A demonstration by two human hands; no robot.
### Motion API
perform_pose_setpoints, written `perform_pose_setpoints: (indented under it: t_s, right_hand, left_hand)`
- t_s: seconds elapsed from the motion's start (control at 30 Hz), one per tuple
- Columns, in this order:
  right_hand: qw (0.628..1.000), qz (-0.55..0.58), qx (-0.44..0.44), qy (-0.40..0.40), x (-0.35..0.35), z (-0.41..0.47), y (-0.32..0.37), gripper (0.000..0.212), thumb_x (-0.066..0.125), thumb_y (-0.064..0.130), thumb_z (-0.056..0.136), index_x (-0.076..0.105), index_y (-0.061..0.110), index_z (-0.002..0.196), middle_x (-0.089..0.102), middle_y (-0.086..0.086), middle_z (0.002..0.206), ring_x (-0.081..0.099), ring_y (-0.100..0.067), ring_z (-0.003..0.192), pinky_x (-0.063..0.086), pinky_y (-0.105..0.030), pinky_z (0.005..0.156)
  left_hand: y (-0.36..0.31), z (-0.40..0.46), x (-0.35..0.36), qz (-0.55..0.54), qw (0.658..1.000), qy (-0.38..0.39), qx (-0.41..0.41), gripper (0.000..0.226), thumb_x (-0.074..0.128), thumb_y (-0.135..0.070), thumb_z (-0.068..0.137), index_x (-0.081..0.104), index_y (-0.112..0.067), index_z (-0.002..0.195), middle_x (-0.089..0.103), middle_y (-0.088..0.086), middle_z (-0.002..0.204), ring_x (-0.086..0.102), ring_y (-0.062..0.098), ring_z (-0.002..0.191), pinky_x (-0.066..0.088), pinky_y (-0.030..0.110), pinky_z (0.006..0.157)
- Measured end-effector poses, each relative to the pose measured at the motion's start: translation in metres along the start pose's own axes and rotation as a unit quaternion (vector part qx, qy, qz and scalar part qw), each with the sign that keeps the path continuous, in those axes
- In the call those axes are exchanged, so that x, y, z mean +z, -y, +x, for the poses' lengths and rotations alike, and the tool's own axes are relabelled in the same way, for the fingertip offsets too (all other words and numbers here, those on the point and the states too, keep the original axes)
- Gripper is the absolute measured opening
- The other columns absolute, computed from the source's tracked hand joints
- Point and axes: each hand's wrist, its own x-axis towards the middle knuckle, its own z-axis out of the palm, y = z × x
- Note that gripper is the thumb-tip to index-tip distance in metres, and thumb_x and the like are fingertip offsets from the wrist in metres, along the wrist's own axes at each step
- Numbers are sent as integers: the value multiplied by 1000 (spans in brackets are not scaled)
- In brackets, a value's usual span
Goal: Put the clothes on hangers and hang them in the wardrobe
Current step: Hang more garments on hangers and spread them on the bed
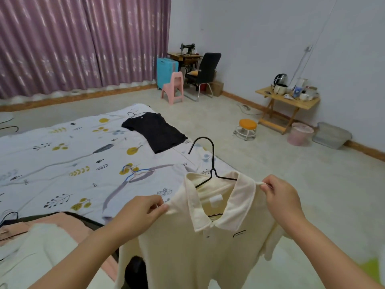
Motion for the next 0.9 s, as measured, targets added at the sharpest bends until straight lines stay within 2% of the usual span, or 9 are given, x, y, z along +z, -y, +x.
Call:
perform_pose_setpoints:
  t_s: [0.1, 0.2, 0.27, 0.33, 0.43, 0.5, 0.63, 0.73, 0.9]
  right_hand:
    - [1000, 11, -16, 21, 13, 29, -10, 33, 54, 19, 91, 40, 33, 65, 58, -1, 75, 52, -27, 77, 45, -39, 65]
    - [996, 20, -62, 54, 23, 67, -17, 24, 55, 14, 91, 46, 24, 71, 57, -3, 74, 51, -27, 76, 35, -34, 65]
    - [993, 27, -84, 81, 31, 94, -20, 27, 54, 17, 92, 44, 28, 68, 56, -1, 75, 51, -26, 77, 37, -34, 64]
    - [988, 33, -104, 107, 38, 120, -20, 31, 52, 21, 92, 43, 32, 65, 56, 2, 74, 51, -24, 76, 41, -35, 63]
    - [977, 39, -156, 141, 49, 154, -14, 21, 52, 19, 93, 54, 18, 72, 58, -1, 71, 53, -27, 73, 40, -35, 63]
    - [969, 41, -188, 158, 55, 170, -5, 19, 53, 18, 93, 56, 9, 76, 59, -3, 72, 53, -27, 72, 39, -35, 62]
    - [952, 65, -236, 182, 74, 188, 23, 17, 55, 13, 91, 52, 15, 74, 58, -3, 74, 53, -28, 77, 36, -34, 65]
    - [946, 69, -261, 182, 95, 201, 51, 18, 54, 12, 91, 54, 8, 73, 59, -9, 73, 53, -33, 78, 38, -38, 67]
    - [946, 66, -259, 183, 144, 235, 108, 17, 49, 11, 93, 60, 1, 86, 59, -10, 79, 53, -32, 83, 38, -38, 70]
  left_hand:
    - [-4, 17, 12, 18, 1000, 7, -16, 31, 47, -40, 94, 56, -15, 77, 45, -4, 60, 40, 9, 55, 26, 21, 54]
    - [-11, 33, 23, 17, 999, -5, -50, 30, 47, -39, 94, 53, -19, 72, 47, -7, 57, 43, 6, 56, 27, 21, 53]
    - [-17, 41, 29, 15, 997, -25, -77, 31, 47, -39, 93, 49, -22, 68, 50, -14, 57, 44, 4, 58, 27, 20, 53]
    - [-24, 46, 34, 14, 993, -57, -103, 32, 48, -38, 93, 49, -20, 67, 46, -8, 55, 43, 5, 57, 27, 20, 53]
    - [-34, 49, 42, 6, 984, -101, -145, 33, 49, -37, 93, 46, -23, 63, 43, -5, 54, 42, 6, 54, 26, 20, 52]
    - [-38, 49, 46, 10, 978, -122, -167, 35, 49, -37, 92, 44, -24, 61, 44, -7, 53, 41, 7, 54, 26, 20, 52]
    - [-32, 48, 46, 25, 961, -179, -211, 38, 50, -36, 92, 40, -21, 59, 41, -5, 50, 37, 11, 51, 27, 26, 54]
    - [-16, 56, 36, 46, 942, -233, -238, 37, 48, -33, 93, 40, -15, 61, 36, -2, 50, 36, 13, 50, 25, 26, 52]
    - [29, 95, 10, 64, 912, -310, -259, 39, 51, -30, 90, 36, -17, 57, 33, -2, 46, 36, 13, 48, 23, 22, 49]
